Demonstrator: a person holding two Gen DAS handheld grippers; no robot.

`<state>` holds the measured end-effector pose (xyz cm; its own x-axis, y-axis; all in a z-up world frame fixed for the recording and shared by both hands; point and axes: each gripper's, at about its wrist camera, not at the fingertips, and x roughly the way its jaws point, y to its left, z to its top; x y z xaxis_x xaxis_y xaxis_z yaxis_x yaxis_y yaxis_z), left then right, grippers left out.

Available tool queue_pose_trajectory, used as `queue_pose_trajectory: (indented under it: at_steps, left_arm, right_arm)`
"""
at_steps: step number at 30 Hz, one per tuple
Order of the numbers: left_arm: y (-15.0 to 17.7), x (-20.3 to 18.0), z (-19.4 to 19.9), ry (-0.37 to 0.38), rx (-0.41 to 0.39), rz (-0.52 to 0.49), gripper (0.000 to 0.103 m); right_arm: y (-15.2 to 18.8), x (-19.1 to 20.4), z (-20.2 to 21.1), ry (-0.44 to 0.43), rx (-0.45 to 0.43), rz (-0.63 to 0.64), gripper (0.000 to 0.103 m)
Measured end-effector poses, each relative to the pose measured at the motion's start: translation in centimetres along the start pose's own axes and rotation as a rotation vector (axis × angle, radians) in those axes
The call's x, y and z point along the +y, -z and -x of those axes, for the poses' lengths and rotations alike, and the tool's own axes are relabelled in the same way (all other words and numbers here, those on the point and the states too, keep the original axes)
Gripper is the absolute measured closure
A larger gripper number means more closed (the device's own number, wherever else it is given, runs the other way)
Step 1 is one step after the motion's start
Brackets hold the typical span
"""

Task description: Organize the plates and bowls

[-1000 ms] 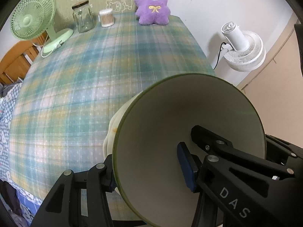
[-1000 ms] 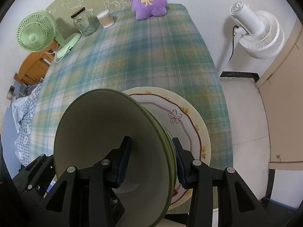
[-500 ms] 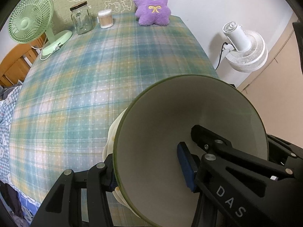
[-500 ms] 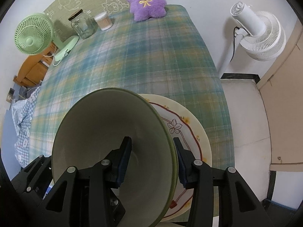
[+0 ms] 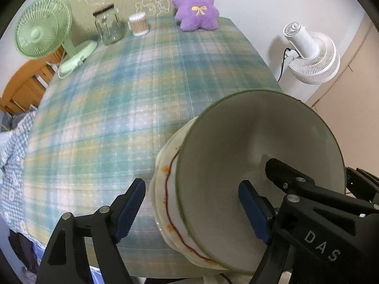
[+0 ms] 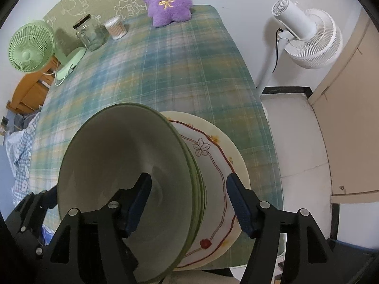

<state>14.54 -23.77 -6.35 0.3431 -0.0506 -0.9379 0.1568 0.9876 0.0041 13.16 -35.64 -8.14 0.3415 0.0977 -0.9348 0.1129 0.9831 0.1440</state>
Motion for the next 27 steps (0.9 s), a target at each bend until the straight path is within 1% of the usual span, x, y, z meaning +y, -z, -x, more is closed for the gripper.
queue_pose_trajectory:
  at_steps: [3,5,11,12,17,20,23,25,26,27]
  left_arm:
    - [0.1,0.1,1.2,-0.01,-0.034,-0.013,0.019]
    - [0.2,0.3,2.1,-0.001,-0.062,-0.011,0.018]
    - [0.4,2.3,5.5,-0.016,-0.178,0.004,0.015]
    - [0.4,3.2,6.2,-0.02,-0.205,0.016,0.015]
    - [0.9,6.9,8.5,-0.03,-0.292,0.04,0.015]
    - [1.7,9.7,9.9,-0.024,-0.342,0.048,0.015]
    - [2.5,12.8,11.0,-0.033,-0.384,0.053,0.015]
    - [3.1,14.6,11.6,-0.044,-0.408,0.048,0.012]
    - [3.4,15.5,11.9,-0.047,-0.42,0.045,0.011]
    - [3.8,16.6,12.2,-0.043,-0.439,0.042,0.011]
  right_arm:
    - [0.2,0.2,0.8,0.013,-0.015,0.005,0.034]
    - [0.3,0.4,1.9,0.021,-0.044,0.011,0.034]
    - [0.4,1.5,6.1,0.058,-0.182,0.013,0.034]
    - [0.5,1.8,6.8,0.061,-0.205,0.014,0.034]
    - [1.0,4.6,9.6,0.078,-0.304,0.021,0.034]
    - [1.5,6.9,10.8,0.088,-0.357,0.029,0.034]
    - [2.3,9.6,11.7,0.072,-0.393,0.036,0.034]
    - [2.8,11.2,11.9,0.079,-0.413,0.033,0.03]
    - [3.1,12.0,11.9,0.084,-0.417,0.027,0.024]
    - [3.5,13.0,12.0,0.088,-0.424,0.016,0.022]
